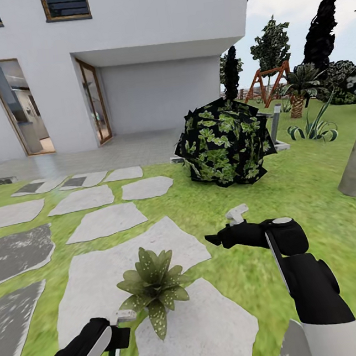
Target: Pick up the pesticide atomizer in the garden and spray insectifuge to fully cover both potted plants in the garden.
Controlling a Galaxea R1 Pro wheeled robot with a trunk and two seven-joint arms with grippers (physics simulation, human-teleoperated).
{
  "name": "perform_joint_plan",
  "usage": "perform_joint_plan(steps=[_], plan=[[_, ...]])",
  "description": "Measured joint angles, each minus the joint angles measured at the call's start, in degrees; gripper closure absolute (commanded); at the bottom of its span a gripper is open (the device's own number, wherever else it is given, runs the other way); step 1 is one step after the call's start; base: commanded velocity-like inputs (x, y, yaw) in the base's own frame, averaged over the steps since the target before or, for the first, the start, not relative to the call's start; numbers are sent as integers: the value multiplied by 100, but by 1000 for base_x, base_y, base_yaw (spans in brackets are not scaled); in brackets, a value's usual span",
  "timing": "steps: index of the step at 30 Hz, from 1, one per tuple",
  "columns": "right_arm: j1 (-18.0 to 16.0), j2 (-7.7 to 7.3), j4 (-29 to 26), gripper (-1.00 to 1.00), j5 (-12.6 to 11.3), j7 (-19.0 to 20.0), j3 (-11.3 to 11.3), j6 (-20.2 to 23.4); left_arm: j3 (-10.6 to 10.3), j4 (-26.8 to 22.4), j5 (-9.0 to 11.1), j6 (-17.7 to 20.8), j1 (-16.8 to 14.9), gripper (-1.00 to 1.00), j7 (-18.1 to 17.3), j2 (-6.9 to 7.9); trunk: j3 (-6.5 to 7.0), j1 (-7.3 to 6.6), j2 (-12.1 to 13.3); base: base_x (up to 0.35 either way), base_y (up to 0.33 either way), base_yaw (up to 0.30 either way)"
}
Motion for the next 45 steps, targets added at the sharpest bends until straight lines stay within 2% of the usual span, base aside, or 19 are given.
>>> perform_joint_plan(steps=[11, 14, 17, 26, 37, 41, 45], plan=[[6, 5, 0, -100, 0, 0, 0, 0, 68, -110, 26, 57, -12, 100, -42, 6, 0, 0, 0, -1, 0, 0], [2, 7, 0, -100, 0, -2, 0, -1, 78, -461, 41, 193, -16, 100, -26, 30, 0, -1, 0, 49, 51, 0], [2, 0, 0, -100, 0, 1, -1, -2, 72, -591, 34, 243, -18, 100, -26, 43, 0, -2, 0, 161, 195, -110], [-7, -6, 0, -100, 0, 1, -1, -1, 22, -535, 42, 287, -10, 100, -23, 24, 0, -1, 0, 151, 197, -226], [25, 13, 4, -100, -4, -7, -5, -7, 8, -417, 46, 262, 25, 100, -17, 34, 0, 1, 0, -223, 116, -24], [-14, 20, 0, -100, -8, -7, -2, 0, 11, -414, 67, 233, 25, 100, -11, 48, 0, 0, 0, -19, 315, -217], [-15, 9, -1, -100, -7, -7, -2, -3, 29, -414, 75, 220, 24, 100, -160, 53, 0, -1, 0, 52, 329, -277]])
